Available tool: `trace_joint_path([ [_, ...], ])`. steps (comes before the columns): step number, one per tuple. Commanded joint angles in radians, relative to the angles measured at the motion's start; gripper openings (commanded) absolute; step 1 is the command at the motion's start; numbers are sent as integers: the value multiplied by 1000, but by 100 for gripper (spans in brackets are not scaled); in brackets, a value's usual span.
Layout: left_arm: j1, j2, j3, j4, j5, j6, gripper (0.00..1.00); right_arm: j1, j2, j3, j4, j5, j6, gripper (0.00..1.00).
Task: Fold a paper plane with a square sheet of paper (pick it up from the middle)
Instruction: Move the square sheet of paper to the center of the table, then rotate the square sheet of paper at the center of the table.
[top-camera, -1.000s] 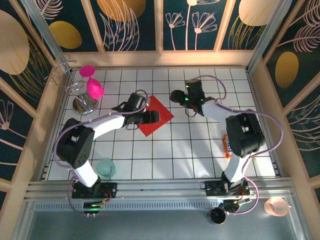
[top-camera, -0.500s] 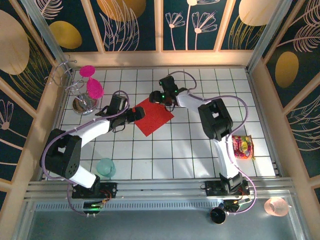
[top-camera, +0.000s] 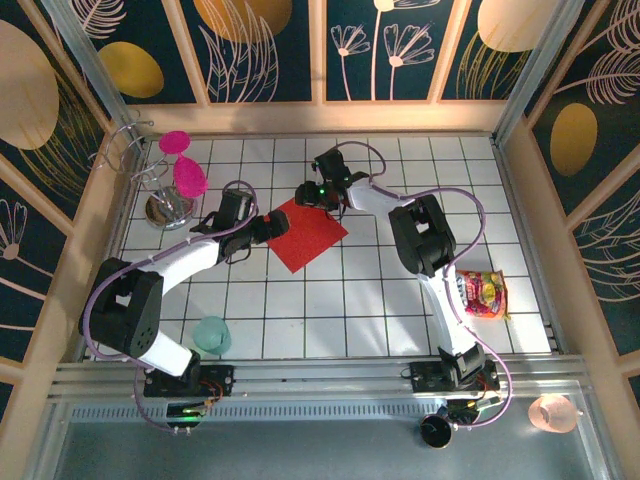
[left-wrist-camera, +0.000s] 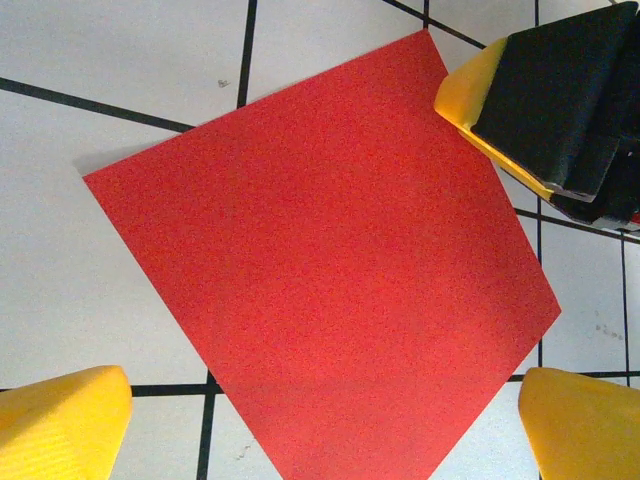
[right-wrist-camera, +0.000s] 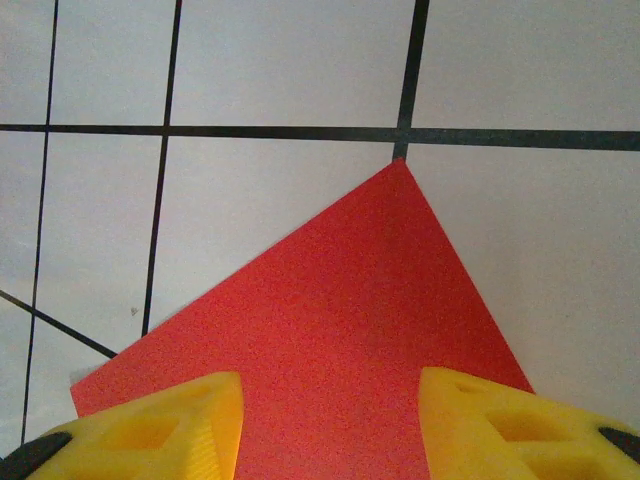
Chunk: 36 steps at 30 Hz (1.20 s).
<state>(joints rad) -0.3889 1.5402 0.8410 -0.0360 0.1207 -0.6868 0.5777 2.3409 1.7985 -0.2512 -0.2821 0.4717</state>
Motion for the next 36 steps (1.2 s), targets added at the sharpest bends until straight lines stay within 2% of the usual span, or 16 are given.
trace_joint_path([
  [1, -2, 8, -8, 25, 11, -20, 99, 5, 11, 14, -20, -11, -21, 49],
  [8, -2, 16, 8, 29, 22, -29, 99, -1, 11, -26, -68, 77, 14, 49],
  [16, -2, 21, -11, 89, 124, -51, 97, -5, -117, -247, -35, 185, 112, 49],
  [23, -5, 22, -44, 141, 181, -89, 96, -4, -301, -501, -6, 284, 407, 50],
  [28, -49, 29, -46, 164, 174, -142, 96, -2, -474, -720, 97, 264, 635, 51],
  [31, -88, 34, -48, 189, 171, -185, 96, -3, -560, -813, 178, 234, 713, 51],
  [34, -130, 41, -46, 208, 167, -232, 95, -8, -628, -851, 238, 225, 675, 51],
  [36, -153, 43, -48, 218, 163, -264, 93, -16, -660, -855, 260, 215, 560, 50],
])
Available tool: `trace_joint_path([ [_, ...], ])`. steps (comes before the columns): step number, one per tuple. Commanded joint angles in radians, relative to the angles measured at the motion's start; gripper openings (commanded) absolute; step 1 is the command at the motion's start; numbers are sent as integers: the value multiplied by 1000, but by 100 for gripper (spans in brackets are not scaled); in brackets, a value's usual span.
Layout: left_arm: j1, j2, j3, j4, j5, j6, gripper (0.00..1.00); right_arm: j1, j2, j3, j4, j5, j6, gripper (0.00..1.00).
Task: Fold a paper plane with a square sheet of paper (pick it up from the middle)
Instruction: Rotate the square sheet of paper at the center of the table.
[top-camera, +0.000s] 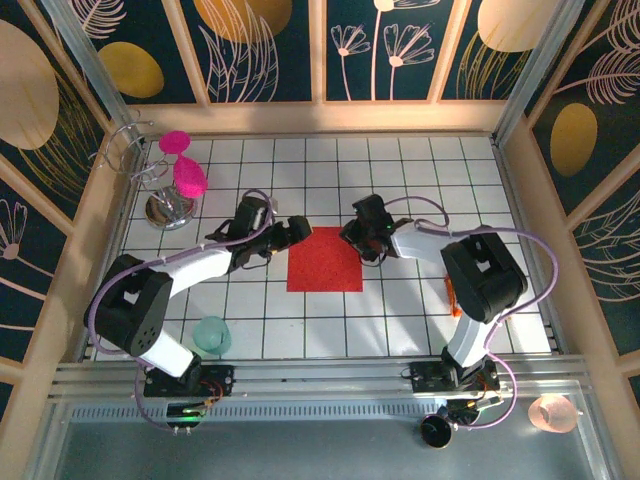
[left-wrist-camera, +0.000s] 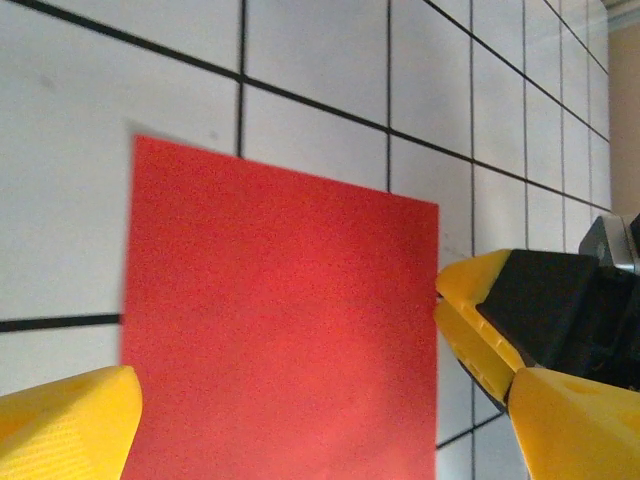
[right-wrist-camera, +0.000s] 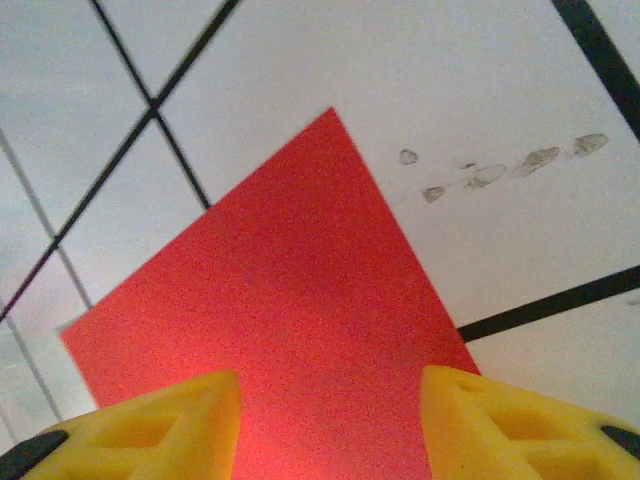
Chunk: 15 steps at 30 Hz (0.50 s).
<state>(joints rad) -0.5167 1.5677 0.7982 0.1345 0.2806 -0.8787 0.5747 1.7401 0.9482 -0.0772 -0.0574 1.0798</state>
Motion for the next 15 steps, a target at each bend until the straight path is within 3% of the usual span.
trace_joint_path([
  [1, -35, 17, -5, 52, 4, -81, 92, -20, -66, -5, 88, -28, -103, 49],
  [5, -72, 38, 9, 36, 7, -92, 90, -22, -85, -23, 62, -135, -260, 48],
  [9, -101, 78, 40, 9, 19, -75, 88, -52, -87, -33, 11, -211, -314, 46],
  [15, -128, 140, 111, -60, 4, -54, 86, -56, -81, -40, -64, -180, -337, 39],
])
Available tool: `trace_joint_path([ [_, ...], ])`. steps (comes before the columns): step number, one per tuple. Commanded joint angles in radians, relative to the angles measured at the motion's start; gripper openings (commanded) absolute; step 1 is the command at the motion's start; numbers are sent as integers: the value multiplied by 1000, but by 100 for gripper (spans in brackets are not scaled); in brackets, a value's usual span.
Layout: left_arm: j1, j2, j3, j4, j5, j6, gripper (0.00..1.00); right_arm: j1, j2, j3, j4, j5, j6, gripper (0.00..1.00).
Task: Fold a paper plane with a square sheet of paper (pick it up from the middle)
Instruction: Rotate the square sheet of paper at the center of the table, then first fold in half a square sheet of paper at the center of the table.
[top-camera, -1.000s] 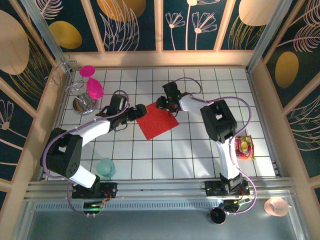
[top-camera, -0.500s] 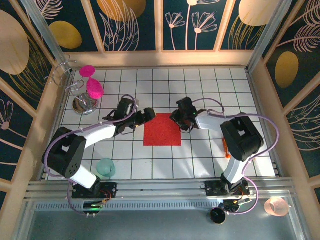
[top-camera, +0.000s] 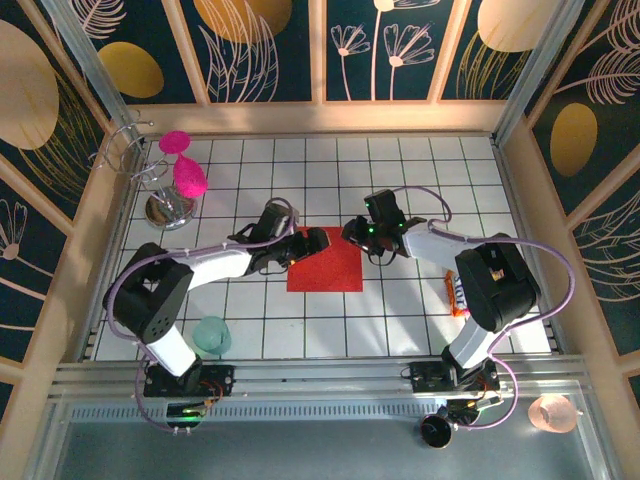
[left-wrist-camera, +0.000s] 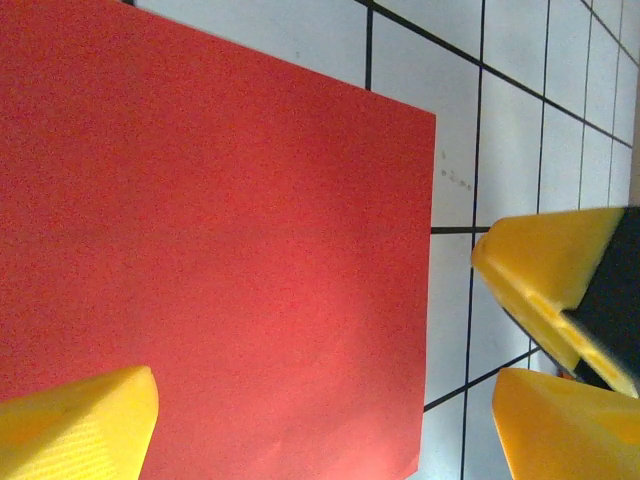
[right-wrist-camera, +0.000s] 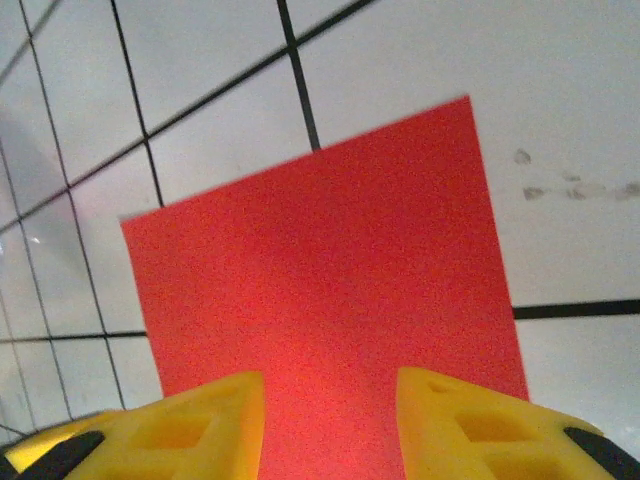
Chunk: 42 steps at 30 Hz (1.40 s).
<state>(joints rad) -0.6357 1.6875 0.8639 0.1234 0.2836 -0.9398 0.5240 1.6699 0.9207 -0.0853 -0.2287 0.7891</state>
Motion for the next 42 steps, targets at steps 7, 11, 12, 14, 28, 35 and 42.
trace_joint_path([
  [7, -13, 75, 102, -122, -41, 16, 85, -4, 37, 6, -86, -21, -67, 37],
  [11, -18, 100, 101, -107, -7, -21, 83, -2, 46, 12, -103, 16, -72, 37],
  [12, -21, 105, 100, -105, -3, -25, 82, -2, 49, 12, -103, 12, -74, 37],
  [14, -22, 114, 102, -112, -4, -26, 82, -2, 58, 12, -103, -2, -78, 37],
  [28, -21, 139, 86, -132, -34, -42, 83, -2, 115, 13, -84, -46, -86, 33],
  [35, -22, 132, 67, -104, -32, -58, 85, 0, 124, 21, -74, -67, -91, 32],
  [42, -21, 124, 50, -73, -27, -73, 85, 18, 142, 36, -56, -108, -94, 30],
])
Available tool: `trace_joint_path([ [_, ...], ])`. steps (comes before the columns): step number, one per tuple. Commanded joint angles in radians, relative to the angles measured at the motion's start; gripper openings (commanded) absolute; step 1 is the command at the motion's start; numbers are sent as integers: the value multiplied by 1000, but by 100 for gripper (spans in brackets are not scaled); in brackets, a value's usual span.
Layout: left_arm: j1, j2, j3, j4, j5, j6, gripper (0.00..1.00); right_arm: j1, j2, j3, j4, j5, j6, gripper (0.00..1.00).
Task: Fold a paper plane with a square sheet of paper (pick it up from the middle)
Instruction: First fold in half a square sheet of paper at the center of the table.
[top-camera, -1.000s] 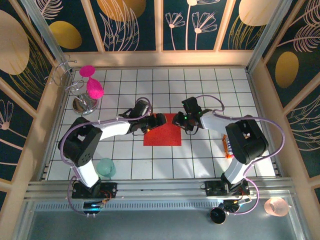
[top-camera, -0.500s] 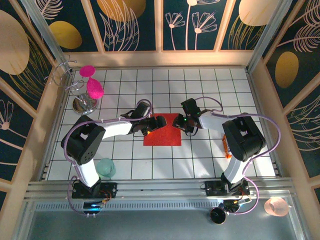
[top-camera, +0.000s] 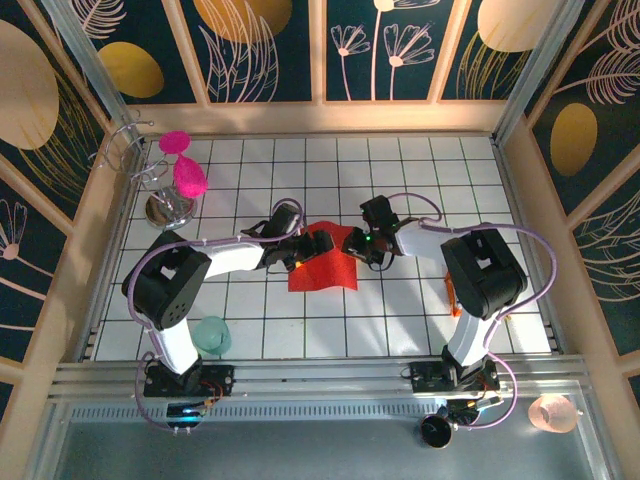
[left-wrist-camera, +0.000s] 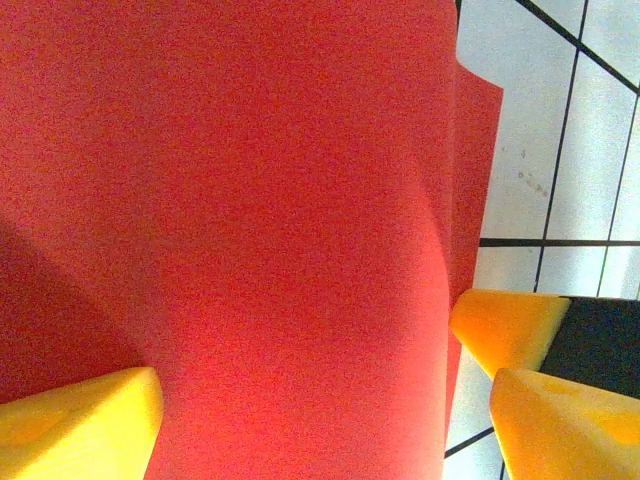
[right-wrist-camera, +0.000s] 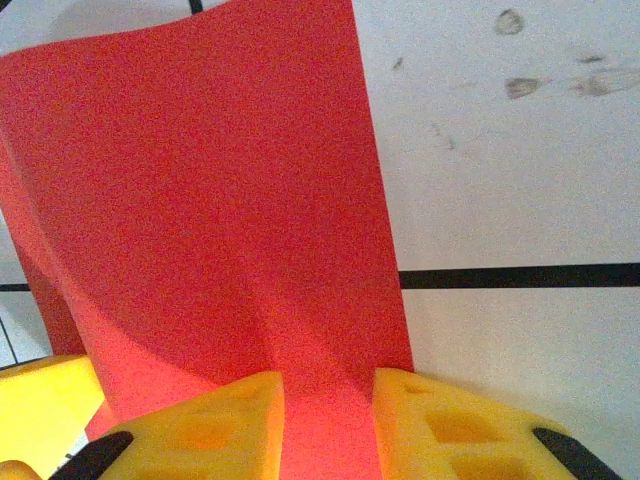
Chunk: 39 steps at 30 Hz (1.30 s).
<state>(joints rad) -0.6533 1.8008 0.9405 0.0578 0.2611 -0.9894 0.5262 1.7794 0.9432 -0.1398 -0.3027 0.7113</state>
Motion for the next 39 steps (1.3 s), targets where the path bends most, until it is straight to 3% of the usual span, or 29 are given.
trace_joint_path([
  [1, -4, 12, -25, -10, -6, -22, 84, 15, 35, 13, 8, -44, -13, 30],
  [21, -4, 35, -8, -85, -39, 21, 75, 15, 47, -16, 168, -188, 39, 28],
  [32, -3, 6, -14, -75, -57, 51, 51, -47, -86, -80, 230, -164, 28, 31],
  [39, 25, -112, -25, -12, -20, 87, 37, -132, -214, -158, 339, -179, 31, 37],
])
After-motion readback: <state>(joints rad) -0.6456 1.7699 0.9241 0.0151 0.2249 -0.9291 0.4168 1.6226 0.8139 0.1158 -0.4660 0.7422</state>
